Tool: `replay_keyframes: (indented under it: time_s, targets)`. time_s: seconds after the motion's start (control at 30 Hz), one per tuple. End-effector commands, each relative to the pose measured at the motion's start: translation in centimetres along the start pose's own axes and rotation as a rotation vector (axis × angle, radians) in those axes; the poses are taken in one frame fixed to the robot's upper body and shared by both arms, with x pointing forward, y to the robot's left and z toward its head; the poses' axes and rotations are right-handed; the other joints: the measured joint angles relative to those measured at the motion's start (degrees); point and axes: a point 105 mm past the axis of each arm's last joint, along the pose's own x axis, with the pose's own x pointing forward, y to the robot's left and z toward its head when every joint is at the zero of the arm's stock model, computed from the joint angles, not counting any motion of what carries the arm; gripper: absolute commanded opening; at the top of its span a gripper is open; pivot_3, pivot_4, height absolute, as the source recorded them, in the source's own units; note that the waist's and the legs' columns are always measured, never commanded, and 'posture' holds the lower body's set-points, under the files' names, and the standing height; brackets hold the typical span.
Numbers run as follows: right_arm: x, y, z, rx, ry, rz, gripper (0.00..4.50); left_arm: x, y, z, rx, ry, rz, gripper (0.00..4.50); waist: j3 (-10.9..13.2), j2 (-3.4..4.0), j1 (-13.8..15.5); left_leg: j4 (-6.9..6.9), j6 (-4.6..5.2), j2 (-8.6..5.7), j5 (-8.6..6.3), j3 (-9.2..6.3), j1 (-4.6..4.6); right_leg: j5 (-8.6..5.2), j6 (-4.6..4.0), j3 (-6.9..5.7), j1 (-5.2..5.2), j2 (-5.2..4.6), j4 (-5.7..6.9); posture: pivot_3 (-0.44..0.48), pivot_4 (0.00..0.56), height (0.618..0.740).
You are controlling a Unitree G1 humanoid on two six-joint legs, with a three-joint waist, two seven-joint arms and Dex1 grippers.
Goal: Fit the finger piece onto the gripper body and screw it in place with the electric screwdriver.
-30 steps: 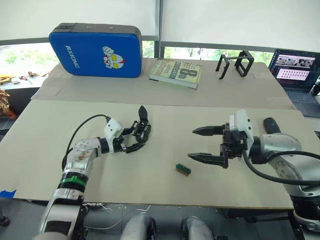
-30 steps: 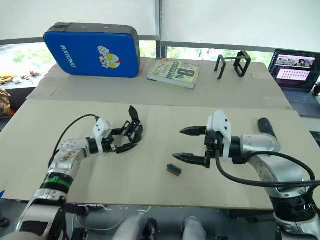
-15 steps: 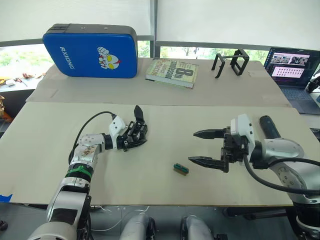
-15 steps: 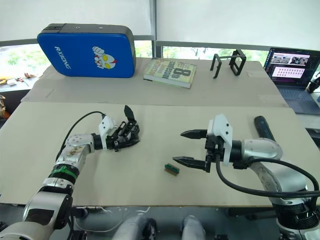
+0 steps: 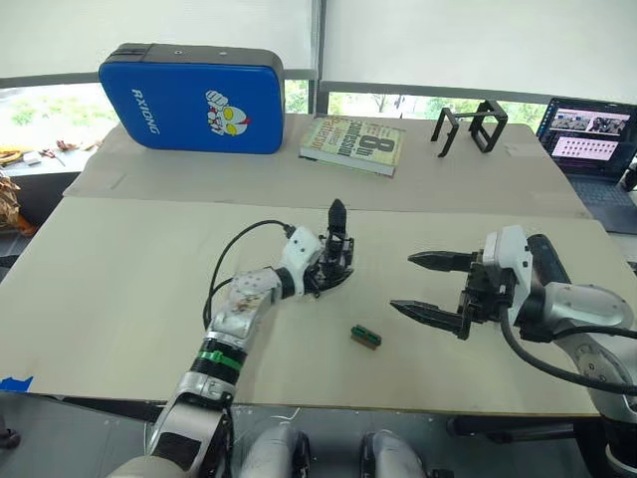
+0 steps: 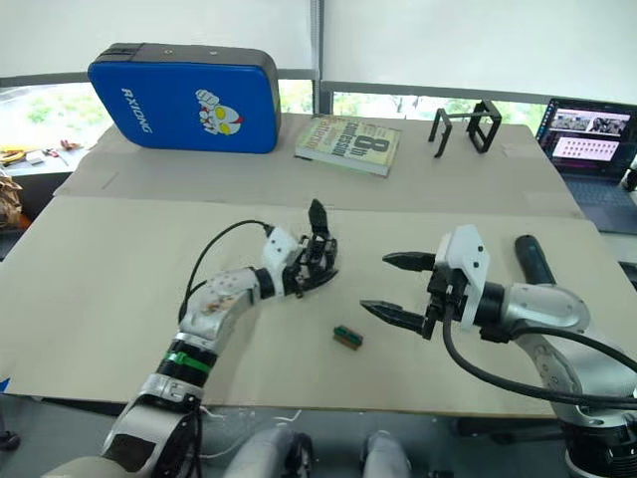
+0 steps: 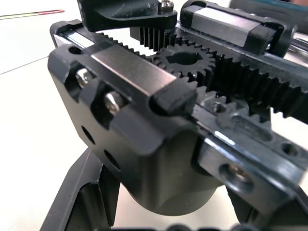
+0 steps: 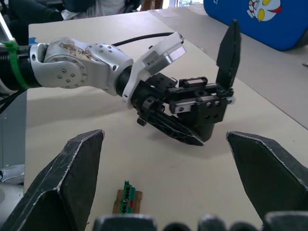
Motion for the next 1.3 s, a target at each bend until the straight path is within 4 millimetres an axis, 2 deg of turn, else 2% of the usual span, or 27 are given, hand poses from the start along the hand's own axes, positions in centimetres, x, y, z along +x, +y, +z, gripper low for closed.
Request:
replay_keyframes:
  time_s: [0.03, 0.17, 0.3, 0.37, 0.4, 0.43, 0.47, 0.5, 0.6, 0.73, 0.87, 1.03, 1.07, 1.13, 1.3]
  targets:
    - [0.0, -0.3, 0.6, -0.045, -0.021, -0.044, 4.50, 1.8, -0.8, 2.2, 0.037, -0.041, 0.055, 2.39, 0.0, 0.00, 0.0, 0.00, 0.01, 0.00, 0.00, 0.00, 0.00, 0.00, 0.00, 0.00, 0.01, 0.00, 0.00, 0.000, 0.150, 0.740]
    - [-0.1, -0.6, 0.0, -0.046, -0.002, -0.076, 4.50, 3.1, -2.8, 1.6, 0.029, -0.034, 0.055, 2.39, 0.0, -0.01, 0.2, 0.01, 0.04, -0.01, 0.00, -0.01, -0.03, 0.00, 0.00, -0.02, 0.01, 0.00, -0.02, 0.000, 0.150, 0.740]
    - [-0.3, -0.8, -0.2, -0.044, 0.006, -0.093, 4.50, 3.4, -3.4, 0.8, 0.020, -0.019, 0.057, 2.39, 0.0, -0.01, 0.1, 0.03, 0.04, 0.03, 0.00, -0.01, -0.04, 0.00, 0.00, -0.02, -0.02, 0.00, -0.01, 0.000, 0.150, 0.740]
    - [-0.3, -0.8, -0.3, -0.045, 0.009, -0.095, 4.50, 3.2, -3.4, 0.0, 0.031, 0.001, 0.058, 3.45, 0.0, -0.01, 0.1, 0.04, 0.04, 0.06, 0.00, -0.02, -0.03, 0.00, 0.00, -0.01, -0.02, 0.00, 0.00, 0.000, 0.150, 0.740]
    - [-0.3, -0.8, -0.3, -0.046, 0.010, -0.096, 4.50, 3.1, -3.5, -0.3, 0.030, 0.009, 0.052, 3.73, 0.0, -0.01, 0.2, 0.05, 0.04, 0.07, -0.01, -0.02, -0.03, 0.00, 0.00, -0.01, -0.02, 0.00, 0.00, 0.000, 0.150, 0.740]
    - [-0.3, -0.8, -0.3, -0.047, 0.011, -0.096, 4.50, 2.8, -3.5, -0.5, 0.027, 0.016, 0.044, 4.27, 0.0, -0.01, 0.2, 0.05, 0.04, 0.07, -0.01, -0.03, -0.03, 0.00, 0.00, -0.01, -0.01, -0.01, -0.01, 0.000, 0.150, 0.740]
    - [-0.3, -0.8, -0.3, -0.048, 0.011, -0.097, 4.50, 2.5, -3.4, -0.7, 0.023, 0.020, 0.039, 4.48, 0.0, -0.01, 0.1, 0.05, 0.04, 0.06, -0.01, -0.03, -0.03, 0.00, 0.00, -0.01, -0.01, -0.02, -0.01, 0.000, 0.150, 0.740]
    - [-0.4, -0.8, -0.2, -0.048, 0.012, -0.097, 4.50, 2.2, -3.3, -0.7, 0.020, 0.024, 0.036, 4.48, 0.0, 0.00, 0.1, 0.05, 0.05, 0.06, -0.01, -0.04, -0.03, 0.00, 0.00, 0.00, -0.01, -0.02, -0.01, 0.000, 0.150, 0.740]
    - [-0.8, -1.1, 0.0, -0.053, 0.021, -0.108, 4.50, -0.1, -2.1, -1.4, 0.006, 0.053, 0.044, 4.48, 0.0, 0.01, -0.1, 0.05, 0.05, 0.09, -0.02, -0.04, -0.02, 0.00, -0.01, 0.01, -0.02, -0.02, -0.01, 0.000, 0.150, 0.740]
    - [-2.2, -1.8, 0.2, -0.040, 0.062, -0.128, 4.50, -4.7, -0.7, -1.6, 0.020, 0.105, 0.021, 4.48, 0.0, 0.04, -0.4, 0.05, 0.04, 0.14, -0.02, -0.04, 0.00, -0.02, -0.04, 0.02, -0.04, 0.01, 0.02, 0.000, 0.150, 0.740]
    - [-4.4, -3.0, -0.3, 0.047, 0.197, -0.155, 4.50, -9.1, -0.6, 0.4, 0.029, 0.113, -0.105, 4.48, 0.0, 0.06, -0.8, 0.05, 0.03, 0.17, -0.02, -0.05, 0.01, -0.04, -0.08, 0.01, -0.04, 0.02, 0.03, 0.000, 0.150, 0.740]
    - [-8.4, -7.5, -2.4, 0.212, 0.526, -0.324, 4.50, -13.9, -3.6, 7.0, 0.135, -0.014, -0.483, 4.48, 0.0, 0.11, -0.8, 0.15, -0.42, 0.06, -0.27, -0.13, 0.00, -0.05, -0.07, -0.07, -0.09, -0.15, -0.02, 0.000, 0.150, 0.740]
    - [-8.8, -8.0, -2.7, 0.234, 0.567, -0.347, 4.50, -14.5, -4.0, 7.9, 0.146, -0.024, -0.526, 4.48, 0.0, 0.11, -0.8, 0.15, -0.43, 0.06, -0.28, -0.14, 0.01, -0.05, -0.07, -0.10, -0.11, -0.16, -0.04, 0.000, 0.150, 0.740]
    - [-9.9, -9.0, -3.8, 0.407, 0.651, -0.415, 4.50, -15.4, -4.7, 10.0, 0.157, -0.044, -0.616, 4.48, 0.0, 0.11, -1.0, 0.14, -0.44, 0.07, -0.28, -0.17, 0.04, -0.07, -0.07, -0.14, -0.07, -0.13, -0.05, 0.000, 0.150, 0.740]
    - [-10.4, -11.8, -6.1, 0.715, 0.757, -0.626, 4.50, -16.0, -5.9, 12.8, 0.184, -0.070, -0.727, 4.48, 0.0, 0.13, -1.9, 0.08, 0.01, 0.09, -0.02, -0.09, 0.03, -0.11, -0.11, -0.09, 0.06, 0.03, -0.01, 0.000, 0.150, 0.740]
